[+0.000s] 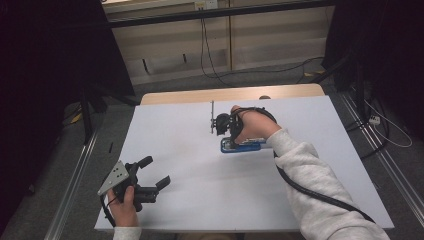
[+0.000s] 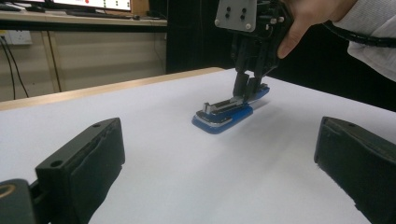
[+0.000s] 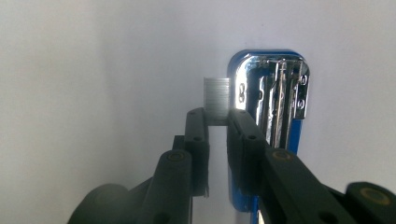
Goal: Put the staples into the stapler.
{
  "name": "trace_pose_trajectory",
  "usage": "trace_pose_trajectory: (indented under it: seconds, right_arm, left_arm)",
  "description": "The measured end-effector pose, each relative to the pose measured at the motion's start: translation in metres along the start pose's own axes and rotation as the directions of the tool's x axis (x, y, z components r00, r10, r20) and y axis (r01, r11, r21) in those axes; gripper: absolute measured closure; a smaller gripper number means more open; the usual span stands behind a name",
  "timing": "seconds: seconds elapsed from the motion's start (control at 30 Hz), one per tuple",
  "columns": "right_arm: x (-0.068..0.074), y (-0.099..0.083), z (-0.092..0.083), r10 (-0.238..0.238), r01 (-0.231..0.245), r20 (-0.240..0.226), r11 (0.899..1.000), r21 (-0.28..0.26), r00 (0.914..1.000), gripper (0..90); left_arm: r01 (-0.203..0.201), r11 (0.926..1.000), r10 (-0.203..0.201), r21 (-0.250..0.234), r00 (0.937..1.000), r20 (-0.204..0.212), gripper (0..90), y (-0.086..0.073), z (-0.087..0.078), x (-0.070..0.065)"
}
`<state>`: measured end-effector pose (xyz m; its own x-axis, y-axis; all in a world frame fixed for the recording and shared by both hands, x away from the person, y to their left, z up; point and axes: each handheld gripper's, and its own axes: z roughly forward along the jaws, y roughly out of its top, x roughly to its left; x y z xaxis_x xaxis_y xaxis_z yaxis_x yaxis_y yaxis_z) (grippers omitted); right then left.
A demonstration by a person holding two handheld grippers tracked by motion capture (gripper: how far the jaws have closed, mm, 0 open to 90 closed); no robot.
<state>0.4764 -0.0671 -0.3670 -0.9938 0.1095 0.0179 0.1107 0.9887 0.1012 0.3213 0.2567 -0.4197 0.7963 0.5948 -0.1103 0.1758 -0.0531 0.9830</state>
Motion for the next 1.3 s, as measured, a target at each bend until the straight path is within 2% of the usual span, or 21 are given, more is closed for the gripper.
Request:
trace_pose_trajectory:
  seconds: [0.1,0.13,0.2,0.37,0.43,0.47,0.63,0.77,0.9,1.2,1.23,1.27,1.3]
  right_arm:
    - [0.0,0.0,-0.001,0.002,-0.002,0.006,1.0,0.0,1.0,78.6]
    - [0.0,0.0,-0.001,0.0,0.0,0.002,1.0,0.005,1.0,78.6]
    - [0.0,0.0,-0.002,0.001,-0.001,0.002,1.0,-0.003,1.0,78.6]
    - [-0.001,-0.001,-0.002,0.004,-0.004,-0.002,1.0,-0.004,1.0,78.6]
    - [-0.002,-0.002,-0.003,0.015,-0.015,0.003,1.0,-0.006,0.9999,78.6]
    - [-0.003,-0.002,-0.003,0.015,-0.015,0.004,1.0,-0.004,0.9999,78.6]
    - [-0.007,-0.004,-0.004,0.043,-0.043,0.017,0.999,-0.013,0.9989,78.6]
    - [-0.009,-0.006,-0.006,0.052,-0.052,0.021,0.998,-0.019,0.9984,78.6]
    - [-0.012,-0.009,-0.007,0.061,-0.061,0.037,0.998,-0.02,0.9974,78.6]
    - [-0.018,-0.015,-0.009,0.095,-0.094,0.036,0.995,-0.028,0.9948,78.6]
    - [-0.019,-0.016,-0.008,0.113,-0.112,0.032,0.993,-0.032,0.9931,78.6]
    - [-0.019,-0.016,-0.007,0.107,-0.106,0.033,0.994,-0.024,0.9937,78.5]
    - [-0.019,-0.017,-0.007,0.106,-0.105,0.037,0.994,-0.018,0.9937,78.5]
  left_arm:
    - [0.003,1.0,-0.003,-0.001,1.0,-0.008,1.7,0.0,0.0,0.0]
    - [-0.015,0.9999,0.015,0.004,0.9998,-0.012,1.7,0.0,0.0,0.001]
    - [0.005,0.9999,-0.005,0.009,0.9999,-0.01,1.8,0.0,0.0,-0.001]
    - [-0.006,1.0,0.006,0.003,0.9998,-0.018,1.8,0.0,0.0,0.0]
    - [-0.004,1.0,0.004,0.002,1.0,-0.009,1.8,0.0,-0.001,0.0]
    - [-0.003,1.0,0.003,0.0,0.9998,-0.022,1.7,0.0,-0.001,0.0]
    - [0.007,1.0,-0.007,-0.005,0.9999,-0.016,1.7,0.001,-0.001,-0.001]
    - [-0.009,1.0,0.009,0.002,0.9999,-0.014,1.7,0.001,-0.001,0.0]
    - [-0.002,1.0,0.002,0.001,1.0,-0.01,1.7,0.001,-0.001,-0.001]
    - [-0.004,1.0,0.004,0.0,0.9998,-0.02,1.6,0.001,0.0,-0.001]
    - [0.002,1.0,-0.002,-0.001,0.9999,-0.015,1.6,0.001,0.001,-0.001]
    - [-0.001,1.0,0.001,0.0,1.0,-0.002,1.6,0.001,0.0,0.0]
    - [0.0,1.0,0.0,-0.004,1.0,-0.006,1.6,0.001,0.0,0.0]
